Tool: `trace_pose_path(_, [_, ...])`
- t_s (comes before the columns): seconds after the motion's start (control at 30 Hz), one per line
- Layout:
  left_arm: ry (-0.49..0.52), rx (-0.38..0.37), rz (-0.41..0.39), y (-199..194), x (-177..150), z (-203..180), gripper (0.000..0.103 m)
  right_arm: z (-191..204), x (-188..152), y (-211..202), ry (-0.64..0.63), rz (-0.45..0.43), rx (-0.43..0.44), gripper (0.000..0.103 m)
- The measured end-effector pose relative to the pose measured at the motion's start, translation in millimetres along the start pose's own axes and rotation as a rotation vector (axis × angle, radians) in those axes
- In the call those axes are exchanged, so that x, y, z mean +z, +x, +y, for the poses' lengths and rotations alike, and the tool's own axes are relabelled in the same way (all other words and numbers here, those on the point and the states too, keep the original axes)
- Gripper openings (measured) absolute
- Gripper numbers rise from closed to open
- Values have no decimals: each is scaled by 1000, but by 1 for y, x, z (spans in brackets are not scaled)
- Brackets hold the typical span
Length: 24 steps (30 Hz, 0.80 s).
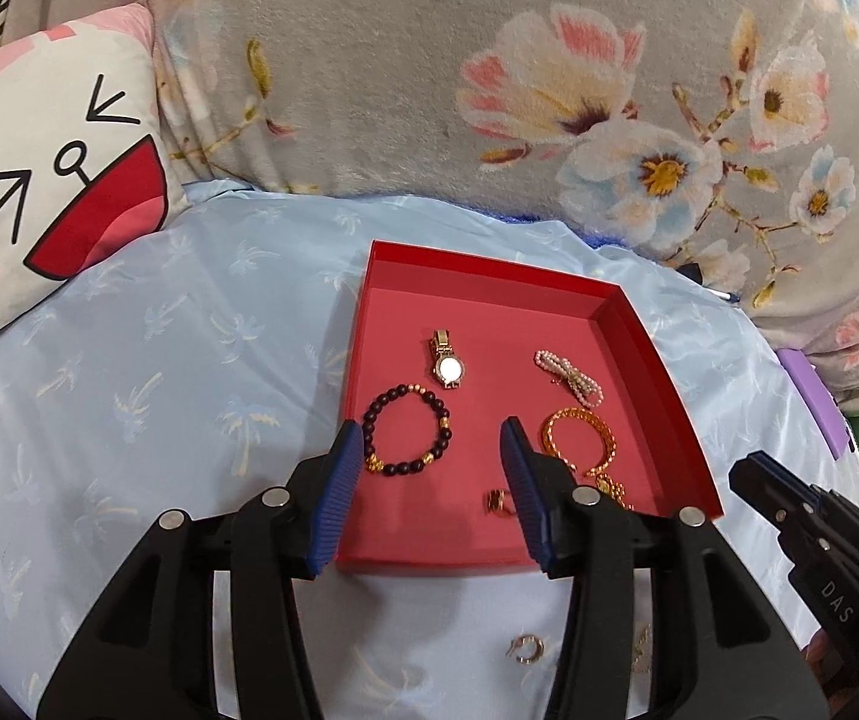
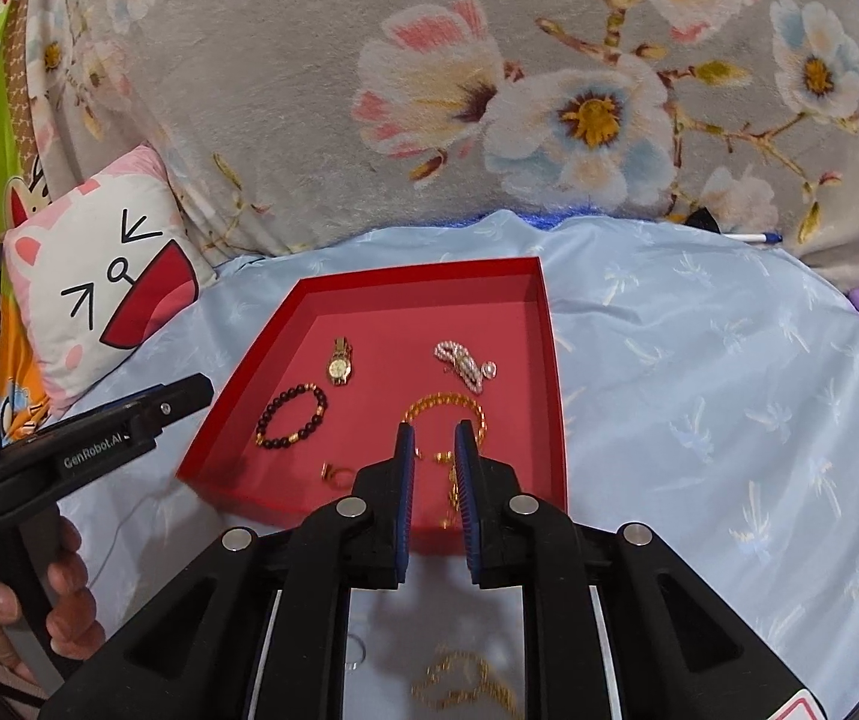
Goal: Organize jewelry
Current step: 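Open both grippers to drop the ring and chain into the red box, then grasp the gold hoop earring with the left gripper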
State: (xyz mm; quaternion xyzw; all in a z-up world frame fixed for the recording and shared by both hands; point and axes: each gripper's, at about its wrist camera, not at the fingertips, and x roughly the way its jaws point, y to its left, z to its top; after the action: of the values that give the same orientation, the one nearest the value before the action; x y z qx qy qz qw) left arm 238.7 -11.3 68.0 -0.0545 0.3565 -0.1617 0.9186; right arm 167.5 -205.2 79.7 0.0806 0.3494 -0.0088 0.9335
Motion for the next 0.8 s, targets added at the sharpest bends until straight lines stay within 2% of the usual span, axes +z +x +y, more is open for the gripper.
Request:
trace_pose_path(0.33, [15,-10,21,-39,-49,-3,51,-13,-59,-38,40,43,-21,17])
trace_pose_path(0.53, [30,-25,81,-42,-92,-13,55,-23,-97,-51,60,95,-48,21])
trace_pose_path(0.8, [36,15,124,-38,-132,-15,57,-31,-132,-61,86,135,-69,21])
